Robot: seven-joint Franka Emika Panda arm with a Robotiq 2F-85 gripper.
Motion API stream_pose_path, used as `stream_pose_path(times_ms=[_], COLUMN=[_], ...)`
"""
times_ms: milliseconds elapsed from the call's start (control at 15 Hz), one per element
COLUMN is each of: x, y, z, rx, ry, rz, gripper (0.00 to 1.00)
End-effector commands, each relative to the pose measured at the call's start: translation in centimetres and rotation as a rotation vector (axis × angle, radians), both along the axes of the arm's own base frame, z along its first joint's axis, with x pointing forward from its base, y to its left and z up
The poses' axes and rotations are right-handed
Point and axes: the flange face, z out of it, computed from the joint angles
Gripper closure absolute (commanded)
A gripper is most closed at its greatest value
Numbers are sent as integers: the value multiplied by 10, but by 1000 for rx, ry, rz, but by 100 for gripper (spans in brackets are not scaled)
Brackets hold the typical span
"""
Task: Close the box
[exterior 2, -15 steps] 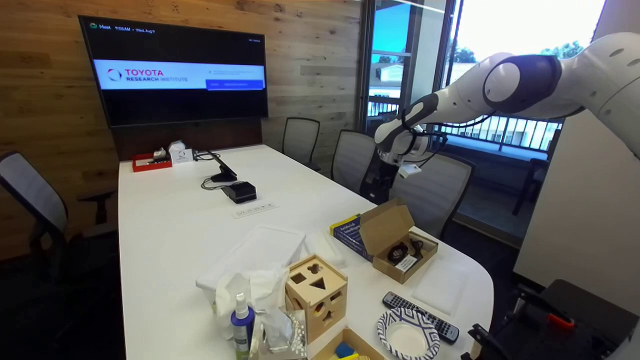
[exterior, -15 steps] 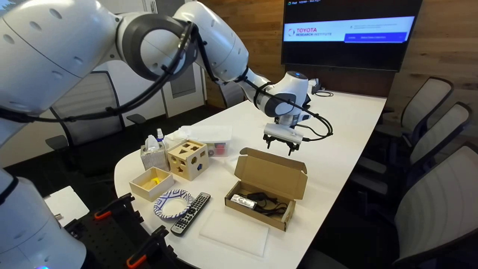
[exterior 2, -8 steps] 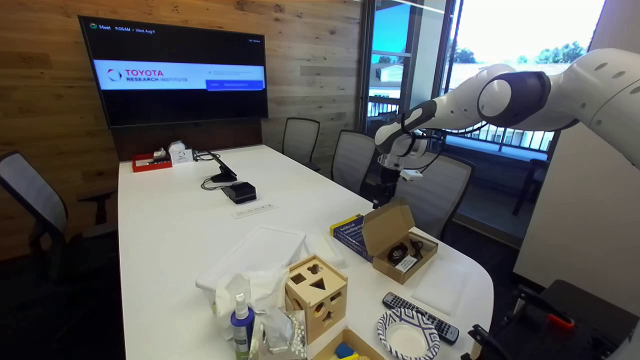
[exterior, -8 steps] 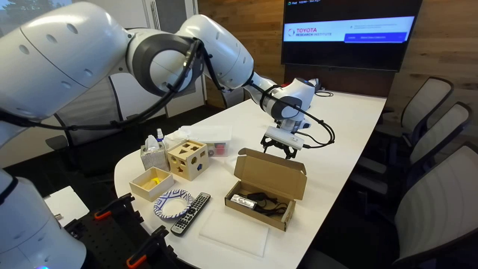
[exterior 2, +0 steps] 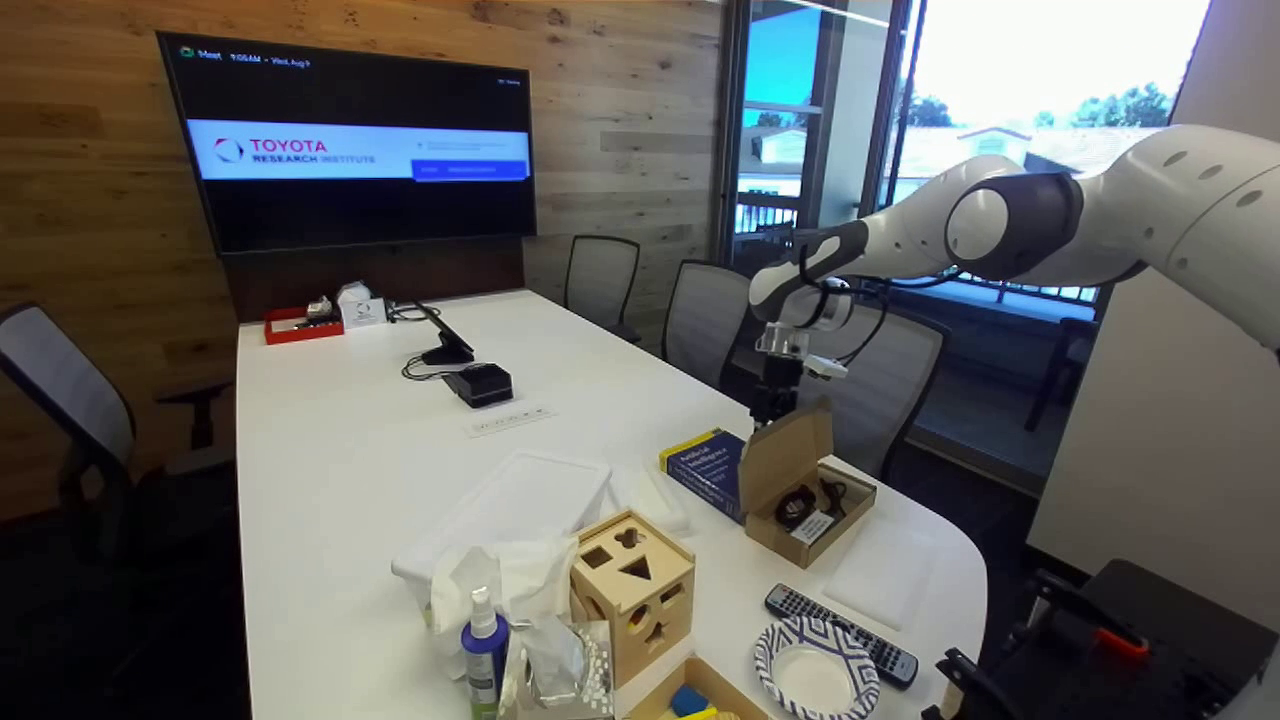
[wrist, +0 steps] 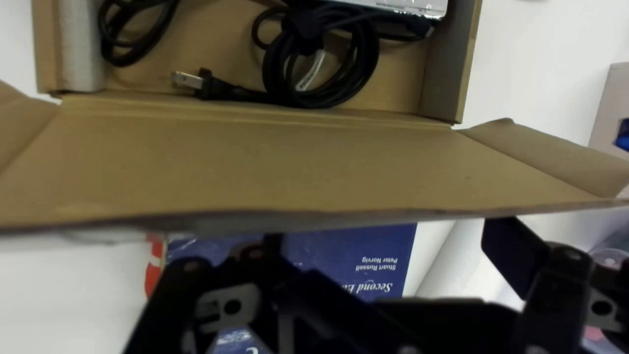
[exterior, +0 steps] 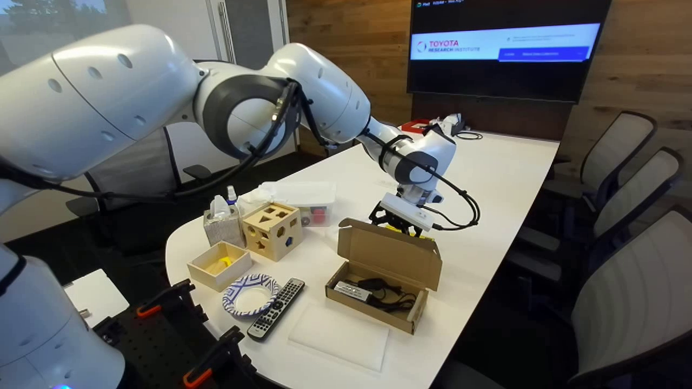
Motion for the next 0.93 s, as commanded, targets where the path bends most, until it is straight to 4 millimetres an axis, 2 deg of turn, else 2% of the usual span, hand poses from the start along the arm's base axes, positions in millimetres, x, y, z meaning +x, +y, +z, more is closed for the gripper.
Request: stream_pose_path(times_ms=[0, 333, 867], x=[-1, -6, -33], y=[-1, -1, 13], z=[10, 25, 9], rx=[-20, -58, -37], ry=[43, 59, 237], rz=[-32, -90, -128], gripper=[0, 0, 0])
